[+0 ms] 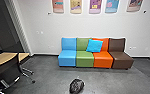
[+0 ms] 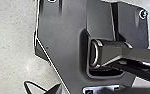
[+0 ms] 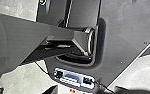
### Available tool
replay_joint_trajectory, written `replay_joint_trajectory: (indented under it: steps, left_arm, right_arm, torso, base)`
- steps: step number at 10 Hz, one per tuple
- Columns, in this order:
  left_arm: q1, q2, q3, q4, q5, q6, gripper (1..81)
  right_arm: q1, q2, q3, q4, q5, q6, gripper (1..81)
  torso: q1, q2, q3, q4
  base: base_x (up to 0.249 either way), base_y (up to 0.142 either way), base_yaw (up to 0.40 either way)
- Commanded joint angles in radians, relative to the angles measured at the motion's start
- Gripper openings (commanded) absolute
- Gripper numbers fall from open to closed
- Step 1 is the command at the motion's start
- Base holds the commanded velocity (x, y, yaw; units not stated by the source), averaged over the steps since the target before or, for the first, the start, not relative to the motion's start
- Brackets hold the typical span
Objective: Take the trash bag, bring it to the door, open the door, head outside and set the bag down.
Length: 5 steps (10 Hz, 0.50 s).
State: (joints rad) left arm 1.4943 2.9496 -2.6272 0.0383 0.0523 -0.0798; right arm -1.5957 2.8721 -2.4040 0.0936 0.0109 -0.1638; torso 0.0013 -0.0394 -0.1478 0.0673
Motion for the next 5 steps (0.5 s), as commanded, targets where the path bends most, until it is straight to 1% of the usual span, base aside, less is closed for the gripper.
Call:
replay_joint_trajectory:
  steps: [1,5]
  left_arm:
    - [-0.033,-0.006,0.004,-0.002,0.064,0.002,81.1]
    - [-0.033,-0.006,0.004,-0.001,0.064,0.002,81.1]
  right_arm:
    - [0.022,-0.005,0.01,0.001,-0.065,-0.006,81.1]
    - [0.026,-0.005,0.01,0.003,-0.065,-0.006,81.1]
  torso:
    - [0.0,0.0,0.0,0.0]
    - [0.0,0.0,0.0,0.0]
  base:
    - [0.166,0.0,0.0]
    - [0.164,0.0,0.0]
